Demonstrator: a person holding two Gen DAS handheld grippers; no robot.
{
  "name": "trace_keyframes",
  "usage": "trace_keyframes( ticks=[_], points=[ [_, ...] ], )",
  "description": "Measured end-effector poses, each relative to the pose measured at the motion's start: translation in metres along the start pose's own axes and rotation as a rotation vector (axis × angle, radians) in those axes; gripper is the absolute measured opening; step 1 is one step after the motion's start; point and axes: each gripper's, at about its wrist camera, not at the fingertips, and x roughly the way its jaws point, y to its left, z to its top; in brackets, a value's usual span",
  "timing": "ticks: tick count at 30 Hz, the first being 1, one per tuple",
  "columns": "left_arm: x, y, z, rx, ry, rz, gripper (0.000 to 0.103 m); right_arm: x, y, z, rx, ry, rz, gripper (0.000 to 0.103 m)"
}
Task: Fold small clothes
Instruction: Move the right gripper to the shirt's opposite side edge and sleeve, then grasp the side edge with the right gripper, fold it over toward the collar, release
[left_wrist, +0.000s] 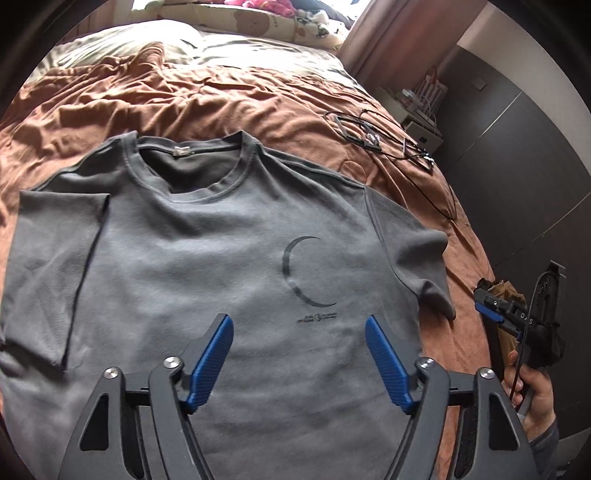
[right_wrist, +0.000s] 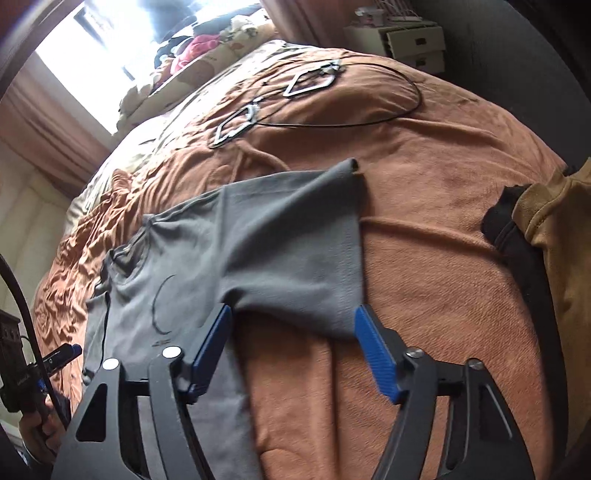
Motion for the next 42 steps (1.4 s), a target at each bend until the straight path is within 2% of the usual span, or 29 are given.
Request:
trace_keyframes(
  ticks=[4, 5, 9, 13, 15, 23, 29, 31, 36, 42],
  points=[
    [0.022, -0.01, 0.006, 0.0, 0.014, -0.015, 0.059, 0.017, -0.02, 0.011, 0.037, 0.033, 0.018, 0.045],
    [0.028, -0.012, 0.008, 0.003, 0.02, -0.016, 0.055, 0.02, -0.023, 0.014, 0.042, 0.037, 0.023, 0.043],
    [0.048, -0.02, 0.013, 0.016, 0.035, -0.02, 0.045, 0.035, -0.035, 0.023, 0.054, 0.042, 0.031, 0.042],
    [0.064, -0.028, 0.017, 0.024, 0.042, -0.027, 0.043, 0.048, -0.041, 0.034, 0.051, 0.052, 0.038, 0.042],
    [0.073, -0.032, 0.02, 0.026, 0.044, -0.032, 0.037, 0.054, -0.042, 0.035, 0.047, 0.055, 0.033, 0.042],
    [0.106, -0.053, 0.028, 0.051, 0.067, -0.061, 0.022, 0.073, -0.05, 0.046, 0.058, 0.061, 0.054, 0.029],
    [0.132, -0.073, 0.032, 0.066, 0.092, -0.091, 0.016, 0.088, -0.054, 0.055, 0.051, 0.058, 0.071, 0.014],
    [0.141, -0.079, 0.033, 0.069, 0.101, -0.103, 0.014, 0.09, -0.053, 0.059, 0.037, 0.057, 0.074, 0.004],
    [0.16, -0.091, 0.034, 0.068, 0.119, -0.133, 0.006, 0.075, -0.043, 0.062, -0.012, 0.03, 0.103, 0.001],
    [0.178, -0.102, 0.033, 0.058, 0.139, -0.163, 0.004, 0.058, -0.026, 0.065, -0.069, 0.006, 0.112, 0.001]
  ],
)
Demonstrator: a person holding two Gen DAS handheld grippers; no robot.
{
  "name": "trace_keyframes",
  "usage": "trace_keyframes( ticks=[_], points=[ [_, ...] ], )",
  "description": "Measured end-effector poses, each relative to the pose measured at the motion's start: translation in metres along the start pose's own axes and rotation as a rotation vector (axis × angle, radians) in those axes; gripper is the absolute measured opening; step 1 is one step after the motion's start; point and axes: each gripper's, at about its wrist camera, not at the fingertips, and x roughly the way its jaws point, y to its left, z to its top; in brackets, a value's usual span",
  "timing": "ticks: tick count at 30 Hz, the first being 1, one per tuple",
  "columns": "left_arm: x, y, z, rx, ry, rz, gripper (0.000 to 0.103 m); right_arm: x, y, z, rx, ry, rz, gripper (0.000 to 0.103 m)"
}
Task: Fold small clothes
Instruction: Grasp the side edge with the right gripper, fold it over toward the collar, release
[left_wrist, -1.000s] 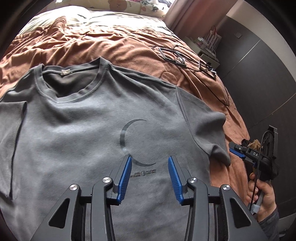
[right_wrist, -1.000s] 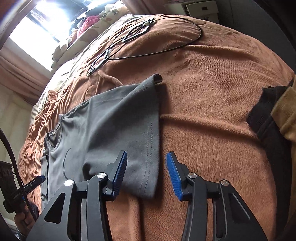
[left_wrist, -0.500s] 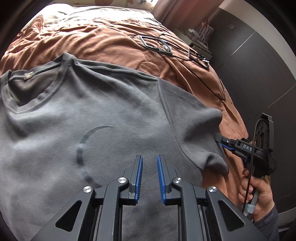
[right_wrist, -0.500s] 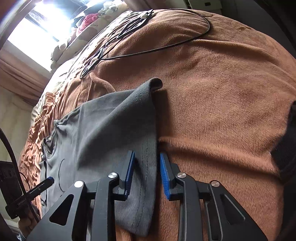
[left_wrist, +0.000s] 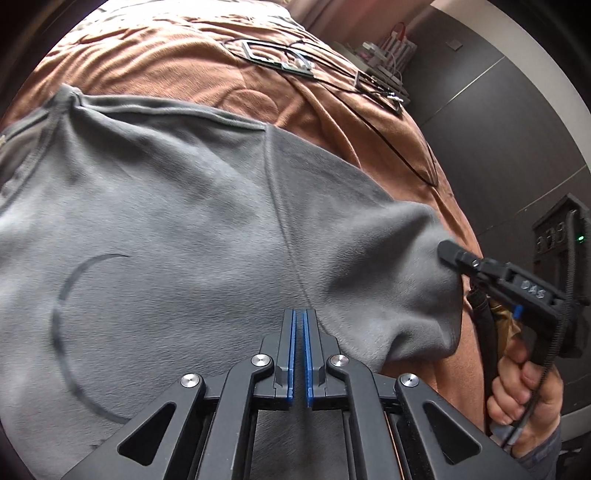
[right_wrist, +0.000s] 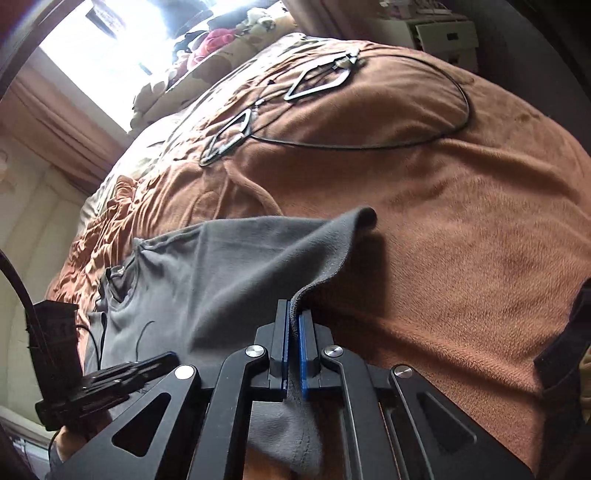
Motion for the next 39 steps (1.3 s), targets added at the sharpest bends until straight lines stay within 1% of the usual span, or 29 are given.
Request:
trace_keyframes(
  ticks=[3, 8, 11, 16, 25, 33, 39],
  points=[
    [0.006, -0.002, -0.001, -0.003, 0.007, -0.001, 0.003, -0.007, 0.007, 0.003, -0.012, -0.012, 0.008, 0.001],
    [0.015, -0.002, -0.001, -0.026, 0.037, -0.031, 0.003, -0.018, 0.026, 0.008, -0.042, -0.028, 0.033, 0.001],
    [0.009, 0.0, 0.001, -0.037, 0.042, -0.045, 0.003, -0.024, 0.039, 0.01, -0.066, -0.034, 0.051, 0.001],
    [-0.018, 0.013, 0.005, -0.055, 0.003, -0.037, 0.003, -0.026, 0.065, 0.014, -0.101, -0.033, 0.067, 0.001],
    [-0.069, 0.051, 0.003, -0.098, -0.055, -0.004, 0.003, -0.012, 0.111, 0.013, -0.163, -0.006, 0.081, 0.001],
    [-0.112, 0.098, -0.005, -0.157, -0.088, 0.036, 0.003, 0.022, 0.156, 0.004, -0.217, 0.041, 0.101, 0.001],
    [-0.137, 0.123, -0.014, -0.187, -0.107, 0.054, 0.003, 0.051, 0.179, -0.002, -0.238, 0.078, 0.097, 0.001]
  ],
)
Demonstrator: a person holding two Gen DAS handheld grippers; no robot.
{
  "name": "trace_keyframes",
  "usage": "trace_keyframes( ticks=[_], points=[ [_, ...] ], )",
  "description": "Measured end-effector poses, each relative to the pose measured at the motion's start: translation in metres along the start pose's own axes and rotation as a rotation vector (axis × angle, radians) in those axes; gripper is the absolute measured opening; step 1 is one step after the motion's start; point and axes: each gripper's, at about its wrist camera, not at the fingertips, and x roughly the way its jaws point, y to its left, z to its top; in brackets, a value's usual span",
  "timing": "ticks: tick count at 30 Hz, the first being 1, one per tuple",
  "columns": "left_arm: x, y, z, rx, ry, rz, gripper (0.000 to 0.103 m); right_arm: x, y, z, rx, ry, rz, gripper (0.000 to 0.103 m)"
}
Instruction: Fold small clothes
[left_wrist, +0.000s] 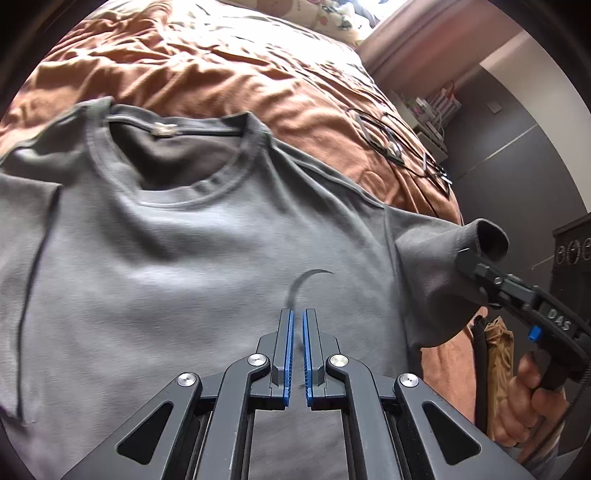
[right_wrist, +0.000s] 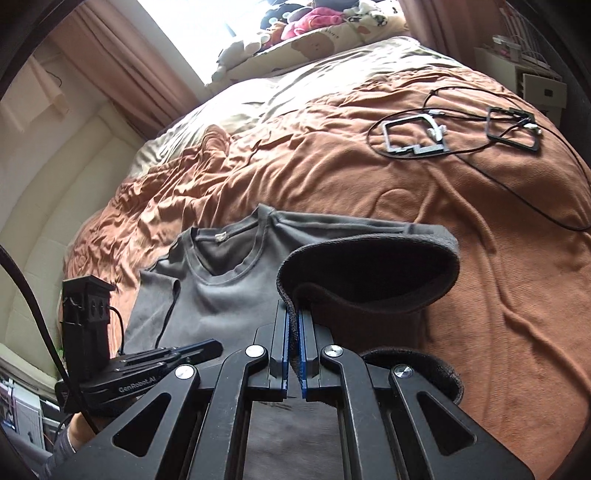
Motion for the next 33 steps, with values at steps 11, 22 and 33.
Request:
trace_keyframes(
  ticks=[11, 22, 33],
  points=[
    [-0.026, 0.028, 0.001, -0.035, -0.021, 0.029, 0.004, 0.025, 0.023, 0.009, -0.025, 0.035, 0.021, 0.074],
    [0.0, 0.01, 0.0, 0.009, 0.003, 0.035, 0.041, 0.01, -0.014, -0.011, 0.028, 0.028, -0.048, 0.074],
    [0.019, 0.009, -0.002, 0.024, 0.023, 0.052, 0.041, 0.057, -0.036, -0.016, 0.134, 0.128, -0.02, 0.059]
  ],
)
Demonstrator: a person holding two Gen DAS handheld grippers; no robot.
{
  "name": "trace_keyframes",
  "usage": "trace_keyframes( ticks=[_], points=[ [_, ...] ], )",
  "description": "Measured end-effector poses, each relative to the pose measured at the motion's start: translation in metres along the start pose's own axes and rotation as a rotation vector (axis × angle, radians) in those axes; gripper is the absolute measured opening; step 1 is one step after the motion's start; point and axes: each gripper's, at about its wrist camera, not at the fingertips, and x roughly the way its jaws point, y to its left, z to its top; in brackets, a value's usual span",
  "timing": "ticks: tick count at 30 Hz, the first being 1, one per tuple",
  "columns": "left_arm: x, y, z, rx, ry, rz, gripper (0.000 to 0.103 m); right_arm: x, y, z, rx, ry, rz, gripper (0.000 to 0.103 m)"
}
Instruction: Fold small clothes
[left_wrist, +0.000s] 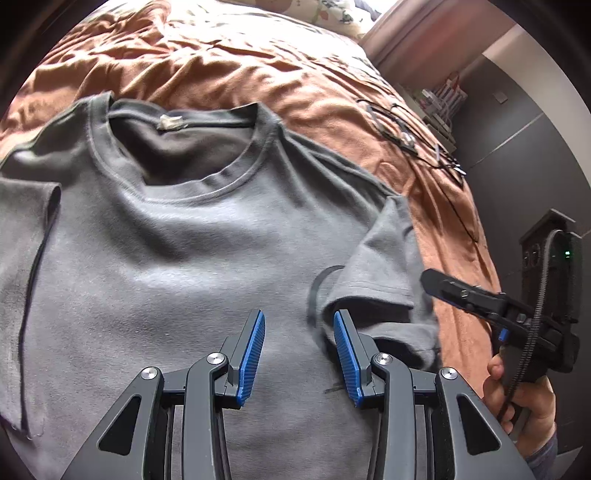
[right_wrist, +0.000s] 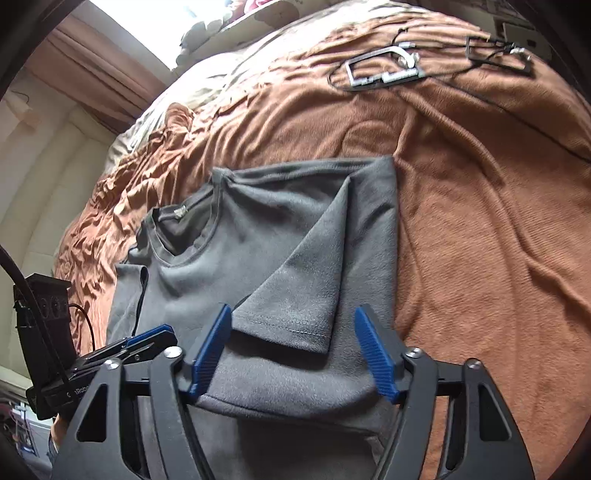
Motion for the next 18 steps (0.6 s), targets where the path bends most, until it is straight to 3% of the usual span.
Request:
trace_keyframes(
  ticks=[5, 9, 12, 18],
  points=[
    [-0.002, 0.018, -0.001, -0.02, -0.002, 0.02, 0.041, 0.03, -0.002, 0.007, 0.02, 0.052, -0.005, 0.047],
    [-0.007, 0.035, -0.001, -0.039, -0.009, 0.042, 0.041, 0.035, 0.009, 0.018, 0.0, 0.047, 0.011, 0.009],
    [-0.012, 0.047, -0.001, -0.055, -0.015, 0.057, 0.041, 0.032, 0.024, 0.022, -0.033, 0.016, 0.035, 0.004],
    [-0.023, 0.062, -0.001, -0.062, -0.023, 0.075, 0.041, 0.039, 0.057, 0.025, -0.096, -0.017, 0.047, 0.003]
  ],
)
